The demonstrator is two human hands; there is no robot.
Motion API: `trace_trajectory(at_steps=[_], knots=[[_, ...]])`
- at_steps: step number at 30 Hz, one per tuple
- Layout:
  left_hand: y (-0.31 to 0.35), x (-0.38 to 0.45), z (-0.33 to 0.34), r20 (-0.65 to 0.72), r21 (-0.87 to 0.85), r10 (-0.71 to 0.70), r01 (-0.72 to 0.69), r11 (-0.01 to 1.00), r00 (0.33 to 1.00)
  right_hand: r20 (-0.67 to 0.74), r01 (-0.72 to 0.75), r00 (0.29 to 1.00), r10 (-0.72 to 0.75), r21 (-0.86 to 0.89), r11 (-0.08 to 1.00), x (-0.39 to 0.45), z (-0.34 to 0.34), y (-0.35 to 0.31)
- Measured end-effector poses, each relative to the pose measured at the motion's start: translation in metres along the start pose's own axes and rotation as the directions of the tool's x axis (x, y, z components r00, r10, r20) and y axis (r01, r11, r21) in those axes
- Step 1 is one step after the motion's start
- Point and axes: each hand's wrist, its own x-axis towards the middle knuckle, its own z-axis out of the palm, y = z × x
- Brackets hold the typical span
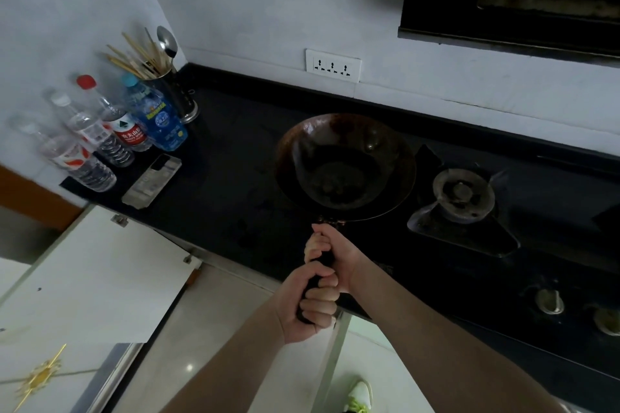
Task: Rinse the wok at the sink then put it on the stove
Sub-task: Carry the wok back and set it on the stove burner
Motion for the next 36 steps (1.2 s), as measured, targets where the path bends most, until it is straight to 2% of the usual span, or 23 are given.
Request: trace_trajectory(at_steps=[4,8,12,16,20,27,30,33,36], knots=[[0.004,-0.001,-0.004,-0.038,0.021,-0.025,0.025,0.999,0.999,-0.018,-0.009,1.0,0.009,-0.018,1.0,0.004,0.0,0.001],[0.007,-0.008,-0.003,-0.218,0.166,-0.004,0.041,0.985,0.976,-0.041,-0.006,0.999,0.004,-0.058,0.998,0.011,-0.003,0.003],[0.005,-0.015,-0.004,-0.424,0.314,0.092,0.051,0.948,0.901,-0.091,0.001,0.996,-0.009,-0.086,0.996,0.017,-0.003,0.006],[0.006,-0.019,-0.001,-0.537,0.49,0.274,0.031,0.871,0.798,-0.144,0.035,0.988,-0.049,-0.096,0.995,0.019,0.005,0.008],[0.007,-0.017,-0.003,-0.554,0.557,0.405,-0.037,0.83,0.727,-0.248,0.115,0.954,-0.167,-0.209,0.971,0.016,0.019,0.013],[-0.006,-0.013,0.003,-0.589,0.523,0.464,-0.126,0.843,0.661,-0.327,0.118,0.9,-0.289,-0.456,0.882,0.018,0.008,0.029],[-0.011,-0.013,0.007,-0.605,0.485,0.452,-0.147,0.862,0.655,-0.307,0.1,0.905,-0.295,-0.521,0.848,0.02,0.009,0.026],[-0.011,-0.014,0.009,-0.595,0.542,0.463,-0.096,0.835,0.657,-0.292,0.093,0.914,-0.283,-0.526,0.845,0.016,0.01,0.024],[-0.016,-0.009,0.011,-0.558,0.543,0.459,-0.114,0.832,0.691,-0.284,0.088,0.913,-0.293,-0.564,0.821,0.006,0.009,0.017]])
